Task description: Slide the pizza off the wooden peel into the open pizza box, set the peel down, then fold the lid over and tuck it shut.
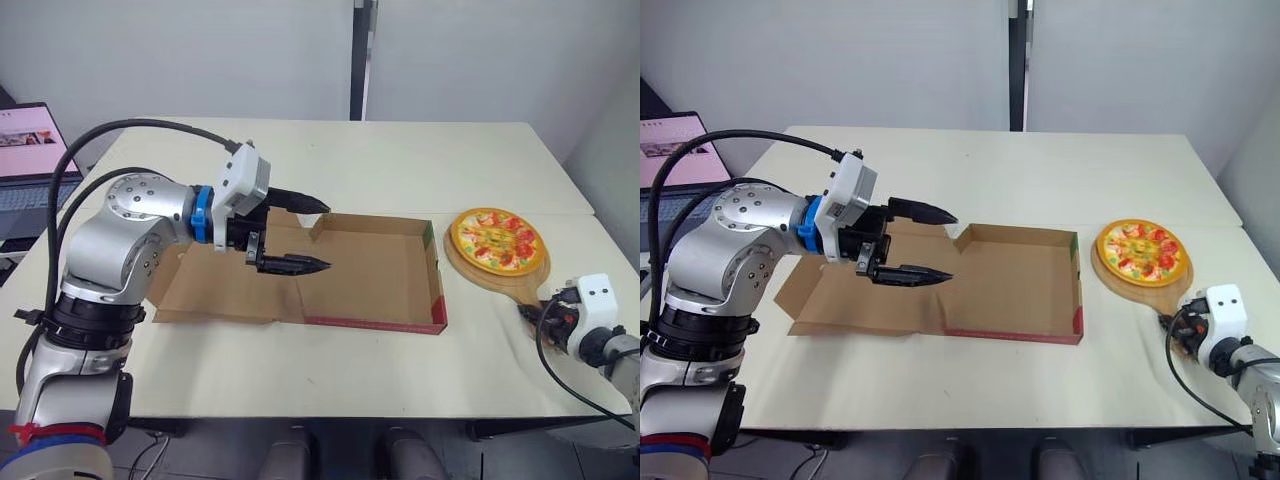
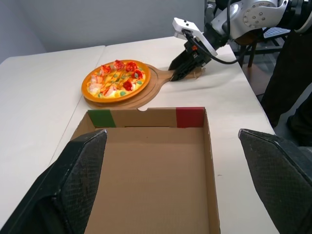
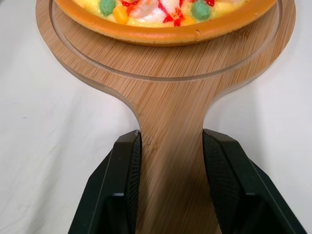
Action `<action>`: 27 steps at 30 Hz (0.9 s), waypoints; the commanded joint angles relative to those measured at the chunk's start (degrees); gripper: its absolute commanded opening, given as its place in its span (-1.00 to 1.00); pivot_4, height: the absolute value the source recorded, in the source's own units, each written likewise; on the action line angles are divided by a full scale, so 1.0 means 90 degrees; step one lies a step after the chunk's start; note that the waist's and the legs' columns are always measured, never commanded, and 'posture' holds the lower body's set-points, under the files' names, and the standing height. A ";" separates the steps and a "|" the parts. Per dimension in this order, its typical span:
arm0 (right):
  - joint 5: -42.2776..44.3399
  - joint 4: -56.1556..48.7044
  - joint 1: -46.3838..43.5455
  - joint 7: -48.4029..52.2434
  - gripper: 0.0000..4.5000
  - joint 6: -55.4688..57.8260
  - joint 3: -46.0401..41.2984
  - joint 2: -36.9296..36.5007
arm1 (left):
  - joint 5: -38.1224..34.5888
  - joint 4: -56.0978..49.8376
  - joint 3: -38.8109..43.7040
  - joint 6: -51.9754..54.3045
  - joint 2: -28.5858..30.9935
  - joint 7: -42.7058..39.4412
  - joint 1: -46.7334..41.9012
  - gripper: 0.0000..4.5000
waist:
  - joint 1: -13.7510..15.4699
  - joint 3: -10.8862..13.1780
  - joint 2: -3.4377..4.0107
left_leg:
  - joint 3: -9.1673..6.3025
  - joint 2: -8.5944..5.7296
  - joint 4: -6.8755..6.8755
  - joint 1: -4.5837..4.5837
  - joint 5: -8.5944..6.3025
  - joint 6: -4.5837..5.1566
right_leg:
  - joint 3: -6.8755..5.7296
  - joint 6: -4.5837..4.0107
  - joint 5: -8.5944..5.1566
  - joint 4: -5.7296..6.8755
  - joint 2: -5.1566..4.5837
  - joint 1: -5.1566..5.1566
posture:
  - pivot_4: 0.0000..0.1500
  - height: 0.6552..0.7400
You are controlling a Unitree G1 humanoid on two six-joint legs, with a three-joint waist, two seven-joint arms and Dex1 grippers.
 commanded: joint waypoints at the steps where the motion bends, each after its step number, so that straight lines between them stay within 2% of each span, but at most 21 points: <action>1: 0.0004 -0.0313 -0.0067 -0.0147 -0.28 -0.0241 -0.0624 -0.0306 | -0.0128 -0.0078 0.0077 0.0065 -0.0015 -0.0107 -0.0193 1.00 | 0.0001 0.0006 0.0010 | 0.0000 0.0000 0.0000 -0.0005 0.0000 0.0000 | 0.0000 0.0000 0.0000 0.0000 0.0000 -0.0006 | 1.00 0.81; 6: 0.0067 -0.0581 -0.0119 0.0164 -0.28 -0.0232 -0.0841 -0.0852 | -0.0015 0.0109 0.0091 0.0023 0.0027 -0.0187 -0.0276 1.00 | -0.0014 0.0022 0.0041 | 0.0007 0.0000 0.0000 -0.0048 0.0001 0.0000 | 0.0006 0.0000 0.0000 0.0014 0.0001 -0.0058 | 1.00 0.81; 13: 0.0374 -0.1121 -0.0394 0.0801 -0.28 0.0027 -0.0790 -0.1628 | 0.0106 0.0267 0.0187 -0.0008 0.0334 -0.0294 -0.0202 1.00 | -0.0139 0.0028 0.0050 | 0.0009 0.0004 -0.0008 -0.0049 0.0001 0.0000 | 0.0009 -0.0001 0.0000 0.0014 0.0004 -0.0065 | 1.00 0.81; 21: 0.0719 -0.1419 -0.1276 0.1472 -0.28 0.0201 0.0037 -0.2112 | 0.0094 0.0068 0.0364 0.0102 0.0817 -0.0312 0.0232 1.00 | -0.0187 0.0034 0.0047 | 0.0007 0.0006 -0.0007 -0.0050 0.0001 0.0000 | 0.0007 -0.0001 0.0000 0.0012 0.0004 -0.0065 | 1.00 0.81; 27: 0.0335 -0.1180 -0.2039 0.1945 -0.28 -0.0411 0.1258 -0.2160 | 0.0099 -0.0087 0.0670 0.0069 0.1320 -0.0349 0.0775 1.00 | -0.0184 0.0039 0.0046 | 0.0008 0.0006 -0.0006 -0.0054 0.0001 0.0000 | 0.0007 -0.0001 0.0000 0.0009 0.0001 -0.0070 | 1.00 0.81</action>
